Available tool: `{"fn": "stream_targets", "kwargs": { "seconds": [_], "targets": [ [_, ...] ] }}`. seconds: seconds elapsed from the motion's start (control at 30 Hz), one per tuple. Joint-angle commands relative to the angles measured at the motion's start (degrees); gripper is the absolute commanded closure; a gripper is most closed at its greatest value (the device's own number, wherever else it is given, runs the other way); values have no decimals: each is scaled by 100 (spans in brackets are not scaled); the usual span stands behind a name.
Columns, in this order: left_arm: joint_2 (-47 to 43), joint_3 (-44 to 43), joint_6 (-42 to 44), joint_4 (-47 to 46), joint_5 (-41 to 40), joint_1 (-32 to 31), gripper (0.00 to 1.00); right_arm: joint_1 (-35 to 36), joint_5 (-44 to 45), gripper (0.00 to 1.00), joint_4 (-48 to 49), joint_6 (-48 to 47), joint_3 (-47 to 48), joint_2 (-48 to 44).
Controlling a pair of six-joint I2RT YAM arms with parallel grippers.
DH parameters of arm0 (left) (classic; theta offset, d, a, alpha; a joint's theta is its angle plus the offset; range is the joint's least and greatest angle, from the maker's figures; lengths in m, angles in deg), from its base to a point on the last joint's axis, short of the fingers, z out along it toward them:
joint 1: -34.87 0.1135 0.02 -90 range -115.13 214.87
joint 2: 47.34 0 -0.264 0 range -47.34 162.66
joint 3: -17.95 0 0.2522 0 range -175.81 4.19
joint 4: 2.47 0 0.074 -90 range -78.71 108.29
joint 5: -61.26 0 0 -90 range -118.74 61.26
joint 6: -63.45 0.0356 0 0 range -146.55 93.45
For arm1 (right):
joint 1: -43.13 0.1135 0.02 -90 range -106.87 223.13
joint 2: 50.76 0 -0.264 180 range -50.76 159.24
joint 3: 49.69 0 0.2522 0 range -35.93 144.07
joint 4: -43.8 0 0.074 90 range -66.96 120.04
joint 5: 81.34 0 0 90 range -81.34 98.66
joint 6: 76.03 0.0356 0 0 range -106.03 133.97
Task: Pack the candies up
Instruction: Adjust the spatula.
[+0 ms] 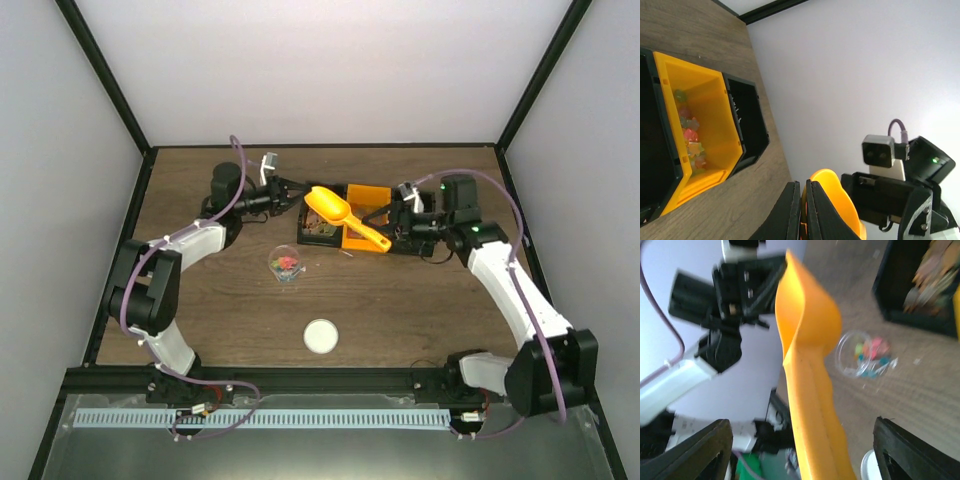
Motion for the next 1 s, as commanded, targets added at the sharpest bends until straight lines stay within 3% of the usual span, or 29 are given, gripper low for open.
{"fn": "stream_targets", "kwargs": {
  "seconds": [0.0,0.17,0.3,0.43,0.53,0.97],
  "targets": [
    [116,75,-470,-759,-199,7,96,-433,1289,20,627,751,-96,-688],
    [252,35,-988,-1458,-552,-6,96,-747,1514,18,1479,1816,-651,-1051],
    [208,53,-1170,-1673,-1099,-19,96,-756,1551,17,2889,2866,-1171,-1120],
    [105,206,-1526,-2235,-1754,-60,96,-757,1869,16,3642,3234,-1248,-979],
    [6,113,-1373,-1951,-2069,-141,96,-747,1944,16,4102,3449,-1199,-853],
    [-47,-97,-1092,-1437,-2585,-520,96,-398,2127,17,4400,3491,-811,-284]
  ]
}}
